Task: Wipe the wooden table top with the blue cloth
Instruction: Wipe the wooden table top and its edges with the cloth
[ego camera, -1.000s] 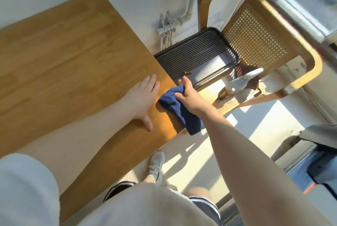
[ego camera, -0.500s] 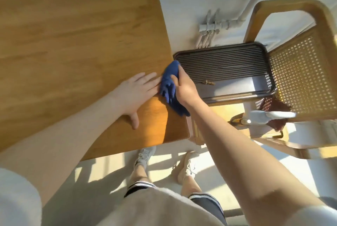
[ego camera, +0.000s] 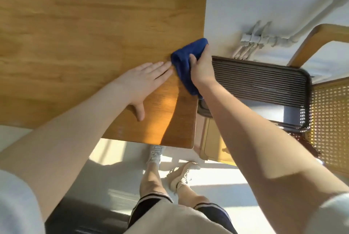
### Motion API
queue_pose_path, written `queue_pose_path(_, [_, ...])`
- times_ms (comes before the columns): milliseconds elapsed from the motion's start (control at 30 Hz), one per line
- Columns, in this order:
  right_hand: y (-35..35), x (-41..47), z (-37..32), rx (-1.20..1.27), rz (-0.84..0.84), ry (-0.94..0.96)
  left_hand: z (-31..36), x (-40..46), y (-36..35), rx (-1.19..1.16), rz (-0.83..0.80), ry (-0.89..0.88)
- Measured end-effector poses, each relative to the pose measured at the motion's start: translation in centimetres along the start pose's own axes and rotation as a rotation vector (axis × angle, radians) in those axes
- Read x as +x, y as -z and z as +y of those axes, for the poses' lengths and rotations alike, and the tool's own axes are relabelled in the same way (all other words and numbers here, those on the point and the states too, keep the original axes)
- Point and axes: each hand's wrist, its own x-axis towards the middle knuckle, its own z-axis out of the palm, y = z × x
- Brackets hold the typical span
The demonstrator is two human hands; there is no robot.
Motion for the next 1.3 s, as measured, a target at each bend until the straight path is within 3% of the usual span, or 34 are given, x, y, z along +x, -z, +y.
queue_pose_path(233, [0.0,-5.9,2.4,0.049,-0.025,-0.013,-0.4,0.2,-0.1,-0.082,-0.006,-0.015])
queue_pose_path(500, [0.4,4.9,-1.3,-0.103,-0.004,0.092,-3.7,1.3,0.7,-0.097,0.115,-0.111])
queue_pose_path(700, [1.4,1.3,0.3,-0.220,-0.069,0.256,-9.7,5.6,5.4,-0.241,0.281,0.044])
queue_pose_path(900, [0.6,12.4,-3.7,-0.293,0.009,0.198,-13.6,12.6,9.7,-0.243,0.389,0.040])
queue_pose_path(1000, [0.4,16.2,-4.7,-0.293,0.026,0.195,-15.1,15.4,11.1,-0.260,0.388,0.048])
queue_pose_path(1200, [0.7,12.6,-3.6,-0.173,-0.019,0.183,-16.8,18.4,12.3,-0.271,0.251,0.044])
queue_pose_path(1300, [1.2,16.7,-5.2,-0.156,-0.031,0.139,-17.7,19.5,12.8,-0.217,0.264,0.066])
